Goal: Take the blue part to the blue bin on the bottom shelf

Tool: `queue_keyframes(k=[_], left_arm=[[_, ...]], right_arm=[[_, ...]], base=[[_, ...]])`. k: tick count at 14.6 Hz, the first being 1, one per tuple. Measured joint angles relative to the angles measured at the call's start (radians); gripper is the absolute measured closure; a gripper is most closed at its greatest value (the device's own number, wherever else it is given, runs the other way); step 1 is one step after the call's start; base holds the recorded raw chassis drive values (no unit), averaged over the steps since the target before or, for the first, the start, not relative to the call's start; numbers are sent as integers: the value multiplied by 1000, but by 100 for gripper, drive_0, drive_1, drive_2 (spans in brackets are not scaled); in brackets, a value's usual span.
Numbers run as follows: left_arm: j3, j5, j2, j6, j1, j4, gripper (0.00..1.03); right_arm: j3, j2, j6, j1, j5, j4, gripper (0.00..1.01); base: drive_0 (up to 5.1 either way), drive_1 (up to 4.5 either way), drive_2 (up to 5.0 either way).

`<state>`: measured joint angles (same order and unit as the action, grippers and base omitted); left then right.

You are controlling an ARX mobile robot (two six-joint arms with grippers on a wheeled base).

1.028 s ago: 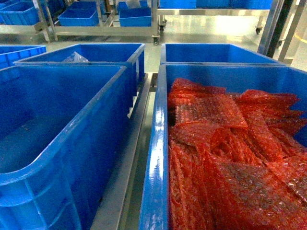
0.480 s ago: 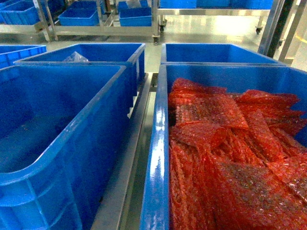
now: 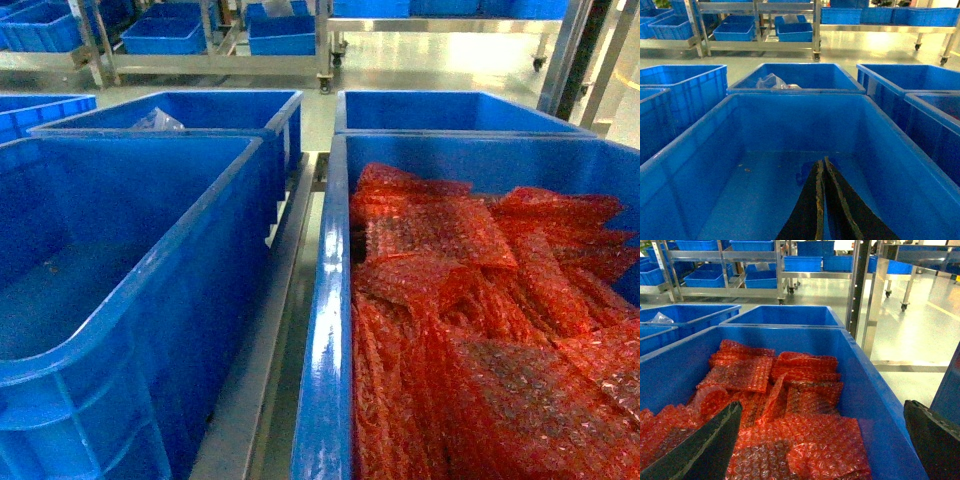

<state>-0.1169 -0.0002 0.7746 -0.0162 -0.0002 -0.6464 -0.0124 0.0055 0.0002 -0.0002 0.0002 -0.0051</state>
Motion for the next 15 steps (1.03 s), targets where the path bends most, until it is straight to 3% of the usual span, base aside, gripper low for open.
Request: queue_keyframes(k=[5, 6, 15], left_arm=[[72, 0, -219, 1, 0, 141, 101], [103, 0, -227, 2, 0, 96, 101], [103, 0, -507, 2, 0, 380, 101]], right_arm=[[0, 0, 0, 0, 0, 0, 3], [0, 0, 0, 0, 0, 0, 3], [0, 0, 0, 0, 0, 0, 3]], base=[[0, 0, 0], [0, 0, 0], [0, 0, 0]])
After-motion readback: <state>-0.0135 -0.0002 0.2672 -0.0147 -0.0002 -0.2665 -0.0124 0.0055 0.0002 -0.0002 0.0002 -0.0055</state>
